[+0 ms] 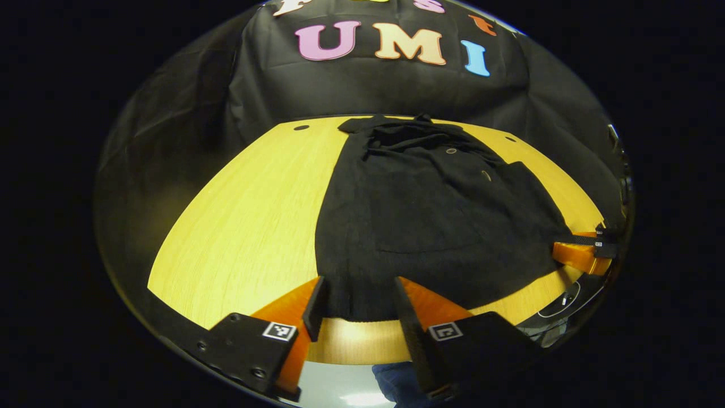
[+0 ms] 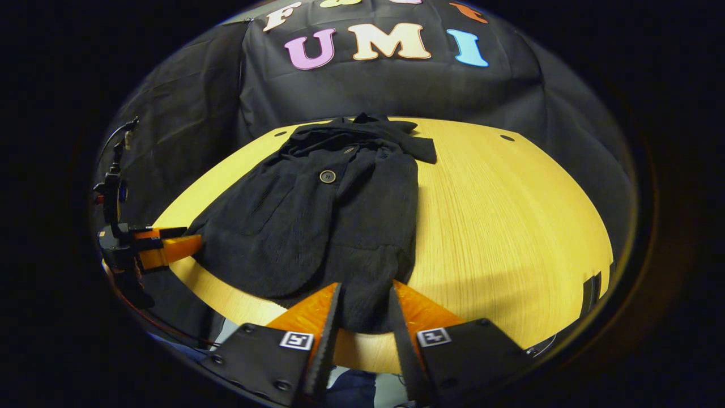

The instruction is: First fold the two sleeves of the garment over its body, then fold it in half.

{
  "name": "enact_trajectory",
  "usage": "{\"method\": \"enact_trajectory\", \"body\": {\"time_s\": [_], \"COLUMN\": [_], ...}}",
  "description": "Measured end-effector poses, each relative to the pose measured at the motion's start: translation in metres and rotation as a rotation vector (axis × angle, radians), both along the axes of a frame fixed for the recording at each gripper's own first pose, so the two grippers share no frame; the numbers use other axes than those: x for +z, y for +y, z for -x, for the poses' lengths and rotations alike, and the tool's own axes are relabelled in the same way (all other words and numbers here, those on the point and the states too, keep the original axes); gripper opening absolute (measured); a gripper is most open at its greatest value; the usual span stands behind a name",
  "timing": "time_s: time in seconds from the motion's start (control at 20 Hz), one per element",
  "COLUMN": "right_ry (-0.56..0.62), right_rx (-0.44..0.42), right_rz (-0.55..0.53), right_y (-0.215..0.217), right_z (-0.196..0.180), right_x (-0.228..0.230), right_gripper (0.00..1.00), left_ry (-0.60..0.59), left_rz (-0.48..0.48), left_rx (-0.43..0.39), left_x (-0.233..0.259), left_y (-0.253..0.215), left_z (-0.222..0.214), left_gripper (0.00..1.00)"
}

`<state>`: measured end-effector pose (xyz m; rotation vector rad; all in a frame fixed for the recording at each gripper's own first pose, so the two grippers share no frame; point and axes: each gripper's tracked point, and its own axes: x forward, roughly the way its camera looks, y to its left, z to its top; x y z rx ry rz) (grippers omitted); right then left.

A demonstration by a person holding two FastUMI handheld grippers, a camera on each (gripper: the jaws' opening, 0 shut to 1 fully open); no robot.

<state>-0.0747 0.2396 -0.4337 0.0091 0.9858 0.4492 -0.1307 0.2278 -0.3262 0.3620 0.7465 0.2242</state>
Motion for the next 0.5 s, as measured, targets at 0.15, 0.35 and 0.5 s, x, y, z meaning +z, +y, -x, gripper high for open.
{"method": "enact_trajectory", "body": {"time_s": [0.15,0.35,0.5], "right_ry": [0.030,0.052,0.047], "right_rx": [0.006,0.030,0.045], "right_rz": [-0.002,0.003,-0.005], "right_y": [0.0048,0.0068,0.0094], "right_z": [0.0024,-0.0004,-0.0019], "right_x": [0.0011,0.0019,0.0052], "right_gripper": [0.21,0.11,0.07], "left_ry": [0.040,0.045,0.034], "left_rz": [0.045,0.122,0.134], "left_rx": [-0.018,0.070,0.137], "left_x": [-0.0026,-0.0012,0.0007], "left_y": [-0.0055,-0.0019,-0.0017], "left_z": [0.0009,-0.0003,-0.0014], "left_gripper": [0.48,0.07,0.00]}}
